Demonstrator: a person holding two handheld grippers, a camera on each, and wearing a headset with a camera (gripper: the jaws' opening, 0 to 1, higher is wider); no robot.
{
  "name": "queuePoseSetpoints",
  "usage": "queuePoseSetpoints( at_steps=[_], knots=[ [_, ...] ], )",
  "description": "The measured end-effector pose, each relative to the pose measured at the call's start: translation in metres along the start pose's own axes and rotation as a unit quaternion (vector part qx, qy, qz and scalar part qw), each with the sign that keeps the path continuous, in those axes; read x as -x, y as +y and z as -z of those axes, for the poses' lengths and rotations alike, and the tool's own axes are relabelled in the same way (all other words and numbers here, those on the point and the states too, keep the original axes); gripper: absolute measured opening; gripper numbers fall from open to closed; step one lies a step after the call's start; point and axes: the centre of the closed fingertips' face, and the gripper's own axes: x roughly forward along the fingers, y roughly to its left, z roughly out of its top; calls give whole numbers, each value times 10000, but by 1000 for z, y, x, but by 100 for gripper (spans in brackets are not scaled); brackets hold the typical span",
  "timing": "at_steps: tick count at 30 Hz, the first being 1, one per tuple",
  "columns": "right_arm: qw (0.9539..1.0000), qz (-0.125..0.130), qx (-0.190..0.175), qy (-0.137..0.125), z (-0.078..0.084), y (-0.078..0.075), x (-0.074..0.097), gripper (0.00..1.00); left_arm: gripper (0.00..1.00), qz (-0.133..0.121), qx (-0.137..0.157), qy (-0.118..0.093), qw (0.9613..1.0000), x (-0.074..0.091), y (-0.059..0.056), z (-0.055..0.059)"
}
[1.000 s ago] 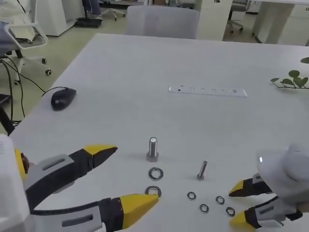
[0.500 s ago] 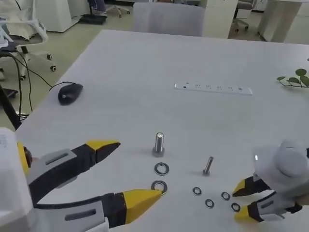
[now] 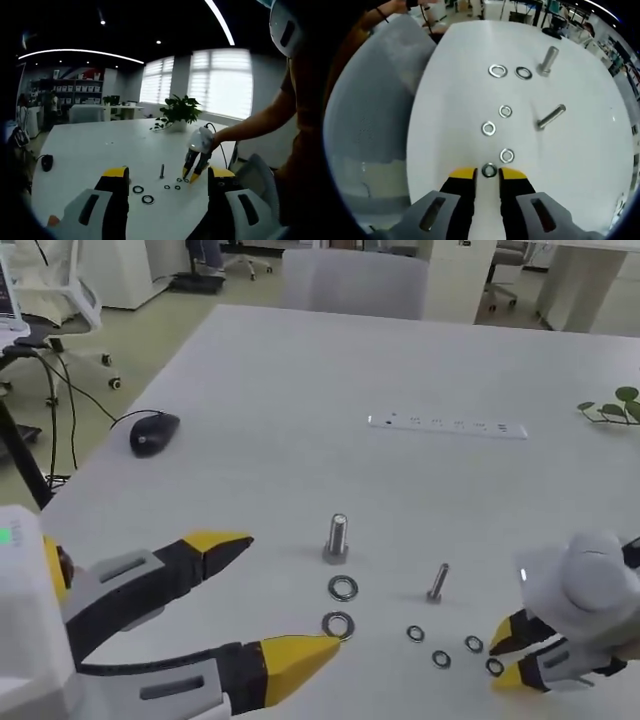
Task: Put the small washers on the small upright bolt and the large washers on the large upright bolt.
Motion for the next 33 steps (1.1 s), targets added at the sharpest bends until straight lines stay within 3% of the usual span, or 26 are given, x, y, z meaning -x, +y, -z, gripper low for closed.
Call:
queuePoseSetpoints(
  at_steps=[22, 33],
  knots=[
    [9997, 123, -9, 211, 2, -4, 0, 12, 63, 18, -28, -30, 10000, 1, -5, 0],
    [9997, 99, -122, 191, 3, -4, 5, 12, 63, 34, -32, -4, 10000, -1, -6, 1]
  ],
)
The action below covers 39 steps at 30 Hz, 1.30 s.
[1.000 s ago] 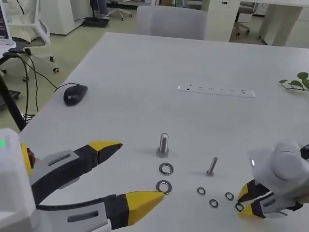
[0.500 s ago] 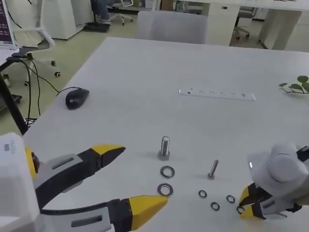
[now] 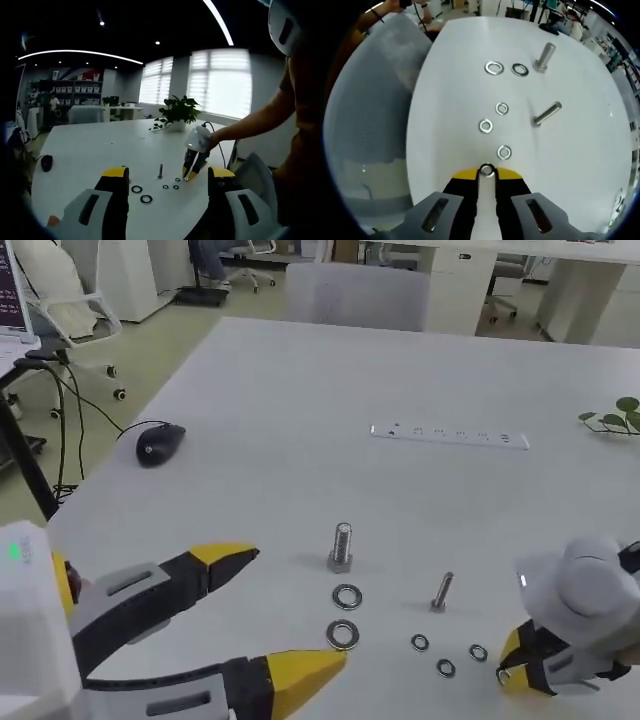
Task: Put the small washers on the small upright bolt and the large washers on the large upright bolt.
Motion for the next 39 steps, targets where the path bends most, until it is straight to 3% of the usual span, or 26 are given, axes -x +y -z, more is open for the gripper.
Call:
queuePoseSetpoints(
  at_steps=[8, 18, 27, 39],
  knots=[
    [10000, 91, -4, -40, -8, -9, 18, 12, 63, 82, -12, 24, 10000, -4, -3, 1],
    [9989, 328, 180, -271, -48, -39, 49, 12, 63, 105, 1, -2, 9999, -4, -3, 2],
    [9978, 440, 430, -235, -76, -58, 50, 12, 63, 36, 26, 1, 10000, 1, 1, 4],
    [9980, 387, 506, -56, -85, -69, 37, 12, 63, -57, 114, -27, 9999, 7, 7, 8]
  ],
)
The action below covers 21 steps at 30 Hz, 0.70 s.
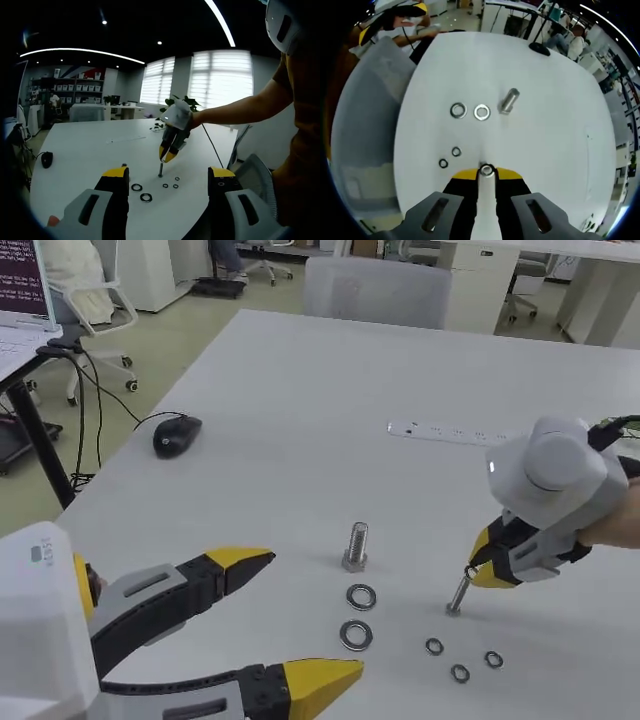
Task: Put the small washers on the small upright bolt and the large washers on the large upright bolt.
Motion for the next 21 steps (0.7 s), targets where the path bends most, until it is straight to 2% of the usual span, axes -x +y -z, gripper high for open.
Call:
queuePoseSetpoints(
  at_steps=[7, 21],
  knots=[
    [9997, -66, 101, 215, 5, 0, -11, 12, 63, -58, 45, -6, 10000, 1, 4, 1],
    [9988, -209, 144, 410, 17, 1, -41, 12, 63, -121, 99, -25, 9999, 1, 7, 2]
  ],
)
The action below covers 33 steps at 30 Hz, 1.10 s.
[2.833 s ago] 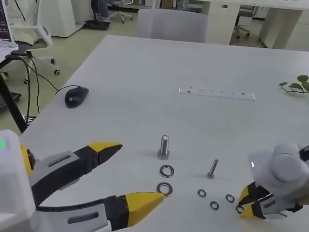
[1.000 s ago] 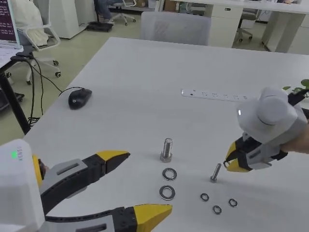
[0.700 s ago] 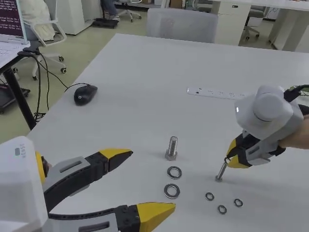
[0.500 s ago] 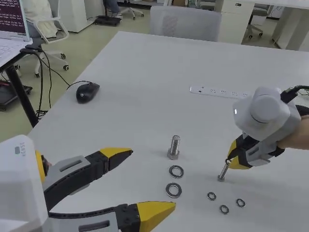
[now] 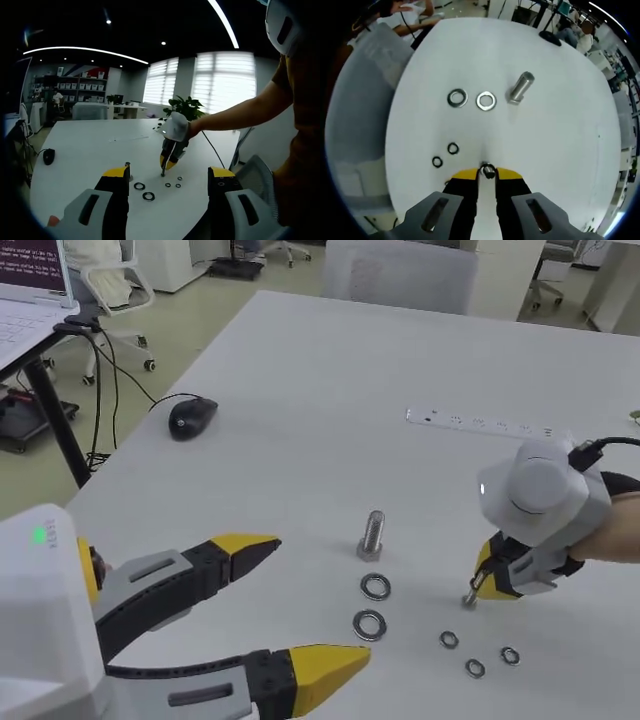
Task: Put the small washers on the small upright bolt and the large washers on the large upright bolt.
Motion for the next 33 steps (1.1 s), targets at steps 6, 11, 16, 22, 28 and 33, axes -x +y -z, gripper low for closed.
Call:
queuePoseSetpoints(
  at_steps=[6, 11, 16, 22, 28, 33],
  knots=[
    [10000, -13, 29, 38, 3, -1, -13, 13, 63, -29, 27, -7, 10000, 0, 1, 0],
    [10000, -47, 33, 28, 5, -1, -18, 13, 63, -55, 39, 3, 10000, 0, 2, 1],
    [10000, -38, 57, 51, 8, -2, -22, 16, 63, -70, 69, 0, 10000, 0, 1, 1],
    [10000, 6, -40, -58, 10, -1, -14, 16, 63, -84, 83, -13, 9999, 0, -1, 1],
    [9997, 104, -191, -127, 19, 3, 3, 17, 63, -69, 50, 1, 10000, -1, -2, 1],
    [9992, 191, -311, -169, 24, 11, 15, 17, 63, -26, 0, 2, 10000, -1, -6, -1]
  ],
)
